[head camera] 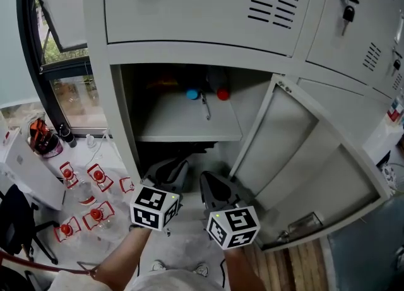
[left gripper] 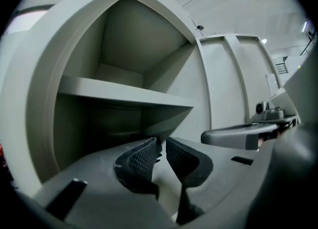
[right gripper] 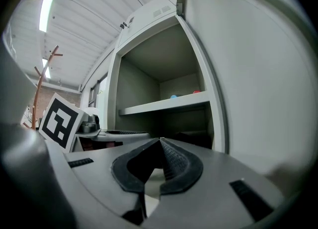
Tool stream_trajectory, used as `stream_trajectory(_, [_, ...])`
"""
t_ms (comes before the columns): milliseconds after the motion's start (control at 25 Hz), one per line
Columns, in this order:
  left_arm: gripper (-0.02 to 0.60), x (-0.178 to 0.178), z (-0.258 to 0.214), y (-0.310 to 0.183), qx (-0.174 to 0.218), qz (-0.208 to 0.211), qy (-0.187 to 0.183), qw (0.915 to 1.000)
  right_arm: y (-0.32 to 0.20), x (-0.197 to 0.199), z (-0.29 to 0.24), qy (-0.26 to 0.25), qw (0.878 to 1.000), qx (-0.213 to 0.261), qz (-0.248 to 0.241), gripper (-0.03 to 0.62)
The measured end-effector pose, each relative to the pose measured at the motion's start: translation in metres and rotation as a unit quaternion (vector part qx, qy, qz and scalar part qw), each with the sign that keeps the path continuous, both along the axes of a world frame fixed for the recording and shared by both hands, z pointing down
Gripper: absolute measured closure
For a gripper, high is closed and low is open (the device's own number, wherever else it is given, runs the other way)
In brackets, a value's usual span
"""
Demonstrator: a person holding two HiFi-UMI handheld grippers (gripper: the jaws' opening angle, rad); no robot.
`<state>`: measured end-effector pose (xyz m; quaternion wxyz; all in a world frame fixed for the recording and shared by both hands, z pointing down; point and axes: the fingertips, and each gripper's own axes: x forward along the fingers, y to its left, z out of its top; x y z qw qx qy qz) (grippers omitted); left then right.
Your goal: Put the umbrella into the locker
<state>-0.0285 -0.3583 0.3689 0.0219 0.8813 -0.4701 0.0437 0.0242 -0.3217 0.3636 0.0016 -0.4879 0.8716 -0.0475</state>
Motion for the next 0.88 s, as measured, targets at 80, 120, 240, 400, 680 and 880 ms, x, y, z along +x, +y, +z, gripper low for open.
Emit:
stream_trajectory(80, [0.518,-0.002,-0.001,0.004,0.003,0.0,0.007,1.0,0.001,-0.003,0.0,-0.001,1.0,0.002,-0.005,0.591])
stream_trajectory(120, [0.528,-0.004,0.0,0.007,0.002,0.002,0.01,0.9999,0.001,-0.004,0.0,0.001,1.0,0.003,-0.008,0.591])
stream_trajectory(240, [0.541,-0.007,0.004,0.016,-0.003,0.009,0.025,0.9996,0.004,-0.008,0.001,0.009,1.0,0.006,-0.016,0.591])
stream_trajectory(400, [0.568,-0.011,0.009,0.023,-0.005,0.002,0.026,0.9996,0.005,-0.009,0.002,0.009,1.0,0.004,-0.02,0.591])
stream_trajectory(680, [0.574,-0.007,0.015,0.026,-0.005,0.002,0.015,0.9999,0.002,-0.008,0.003,0.001,1.0,0.003,-0.019,0.592])
stream_trajectory(880, [0.574,-0.006,0.014,0.028,-0.009,0.003,0.019,0.9998,0.003,-0.006,0.0,0.003,1.0,0.005,-0.018,0.591])
